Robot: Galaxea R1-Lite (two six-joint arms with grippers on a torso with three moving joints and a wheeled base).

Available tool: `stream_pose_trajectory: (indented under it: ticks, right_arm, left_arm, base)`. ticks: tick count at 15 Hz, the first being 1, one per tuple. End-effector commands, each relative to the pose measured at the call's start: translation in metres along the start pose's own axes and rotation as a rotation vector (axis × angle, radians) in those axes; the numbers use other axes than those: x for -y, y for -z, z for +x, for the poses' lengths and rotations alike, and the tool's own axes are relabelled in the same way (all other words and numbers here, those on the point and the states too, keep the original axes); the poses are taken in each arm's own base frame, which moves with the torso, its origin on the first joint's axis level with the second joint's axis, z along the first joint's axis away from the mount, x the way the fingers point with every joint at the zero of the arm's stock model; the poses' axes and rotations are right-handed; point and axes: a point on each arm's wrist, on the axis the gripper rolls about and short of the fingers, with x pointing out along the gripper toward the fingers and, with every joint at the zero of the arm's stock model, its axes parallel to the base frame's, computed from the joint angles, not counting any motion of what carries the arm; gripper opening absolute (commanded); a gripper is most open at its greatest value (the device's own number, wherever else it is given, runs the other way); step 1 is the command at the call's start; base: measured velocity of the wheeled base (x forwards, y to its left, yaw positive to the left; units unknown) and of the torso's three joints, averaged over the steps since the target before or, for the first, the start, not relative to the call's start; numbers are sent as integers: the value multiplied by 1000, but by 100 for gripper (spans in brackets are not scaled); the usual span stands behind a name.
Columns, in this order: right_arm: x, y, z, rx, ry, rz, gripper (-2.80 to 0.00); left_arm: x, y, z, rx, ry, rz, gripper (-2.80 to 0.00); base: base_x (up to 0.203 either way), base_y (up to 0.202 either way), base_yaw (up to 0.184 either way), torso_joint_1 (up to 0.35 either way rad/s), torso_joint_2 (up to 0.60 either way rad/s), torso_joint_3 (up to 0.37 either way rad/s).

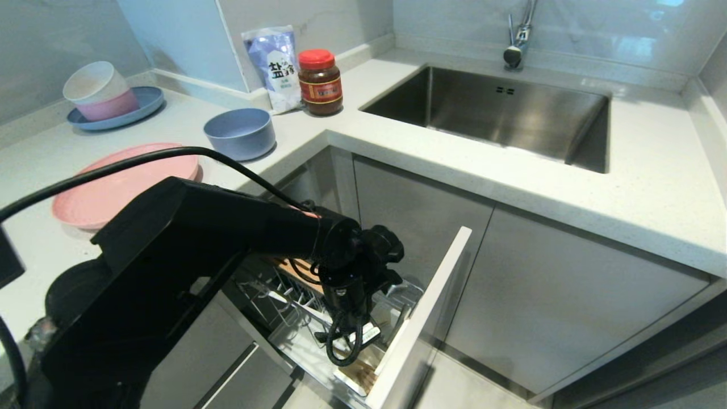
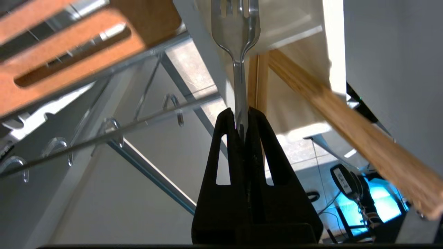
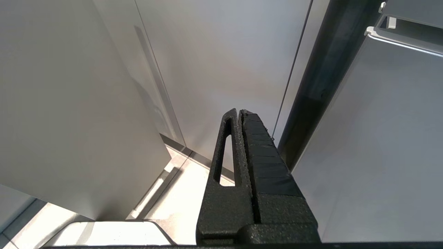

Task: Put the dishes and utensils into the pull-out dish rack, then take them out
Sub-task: Pick up the fork and place it in the cupboard

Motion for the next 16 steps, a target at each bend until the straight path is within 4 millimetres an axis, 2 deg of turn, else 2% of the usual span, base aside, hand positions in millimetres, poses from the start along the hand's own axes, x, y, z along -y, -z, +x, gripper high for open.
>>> stream_pose_trajectory:
  ticks: [1, 8, 13, 14, 16]
  right_arm:
    - [0, 1, 0, 3, 0, 0, -280]
    - [0, 1, 0, 2, 0, 0, -280]
    - [0, 0, 0, 3, 0, 0, -280]
    - [0, 0, 0, 3, 0, 0, -280]
    - [0, 0, 0, 3, -1, 0, -280]
  left_arm:
    - [0, -6, 12, -13, 2, 5, -280]
    - [-2, -19, 28, -13, -12, 8, -280]
    - [-3, -19, 24, -3, -17, 4, -280]
    - [-3, -19, 20, 6, -20, 1, 0]
    - [-3, -19, 16, 12, -30, -1, 0]
  base:
    - [0, 0, 0, 0, 0, 0]
    - [0, 0, 0, 0, 0, 0]
    - [0, 0, 0, 0, 0, 0]
    - [0, 0, 0, 0, 0, 0]
    - [0, 0, 0, 0, 0, 0]
